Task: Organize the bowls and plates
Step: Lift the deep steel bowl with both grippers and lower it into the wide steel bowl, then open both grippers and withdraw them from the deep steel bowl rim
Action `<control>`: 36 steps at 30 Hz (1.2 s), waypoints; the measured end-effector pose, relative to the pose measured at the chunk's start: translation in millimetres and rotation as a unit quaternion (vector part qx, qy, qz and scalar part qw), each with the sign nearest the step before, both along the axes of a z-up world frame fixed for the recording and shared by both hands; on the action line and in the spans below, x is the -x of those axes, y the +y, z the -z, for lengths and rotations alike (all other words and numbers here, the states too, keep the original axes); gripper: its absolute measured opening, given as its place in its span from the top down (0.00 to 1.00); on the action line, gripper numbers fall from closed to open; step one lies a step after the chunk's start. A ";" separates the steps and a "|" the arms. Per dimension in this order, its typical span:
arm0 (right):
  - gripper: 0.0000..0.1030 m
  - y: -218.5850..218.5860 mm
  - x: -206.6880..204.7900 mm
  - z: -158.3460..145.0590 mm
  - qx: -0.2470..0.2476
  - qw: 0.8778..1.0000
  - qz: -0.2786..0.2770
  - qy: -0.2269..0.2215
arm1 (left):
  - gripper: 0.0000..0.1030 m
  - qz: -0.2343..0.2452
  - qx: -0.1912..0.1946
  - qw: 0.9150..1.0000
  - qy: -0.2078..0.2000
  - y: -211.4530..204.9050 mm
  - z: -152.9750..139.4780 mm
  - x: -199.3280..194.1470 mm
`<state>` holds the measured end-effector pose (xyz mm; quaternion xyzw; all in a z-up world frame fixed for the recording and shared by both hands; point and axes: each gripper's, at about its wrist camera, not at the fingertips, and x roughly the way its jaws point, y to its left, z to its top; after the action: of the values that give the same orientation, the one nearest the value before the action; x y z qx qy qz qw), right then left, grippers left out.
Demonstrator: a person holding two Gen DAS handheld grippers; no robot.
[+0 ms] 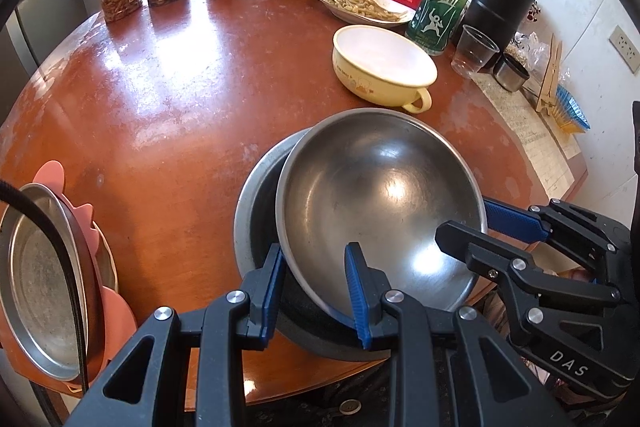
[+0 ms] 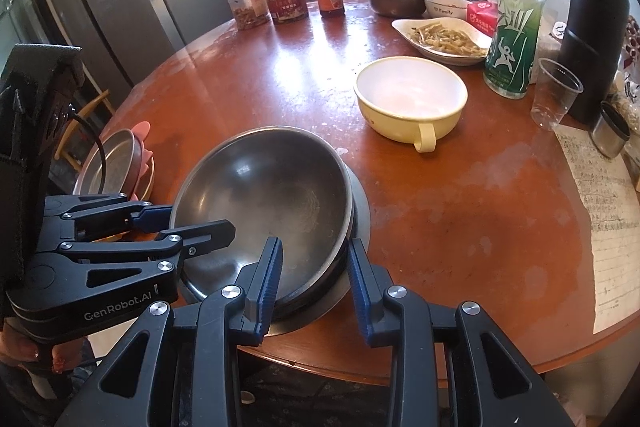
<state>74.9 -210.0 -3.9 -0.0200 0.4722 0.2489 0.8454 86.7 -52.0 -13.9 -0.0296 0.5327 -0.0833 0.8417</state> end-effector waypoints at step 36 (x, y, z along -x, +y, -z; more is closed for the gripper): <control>0.53 -8.0 -3.7 -13.5 -0.014 1.000 0.011 -0.018 | 0.62 0.002 0.009 1.000 -0.020 13.2 -19.5 3.1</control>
<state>78.6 -218.0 9.6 -0.0073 0.4535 0.2461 0.8566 83.6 -38.8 5.6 -0.0344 0.5154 -0.0898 0.8515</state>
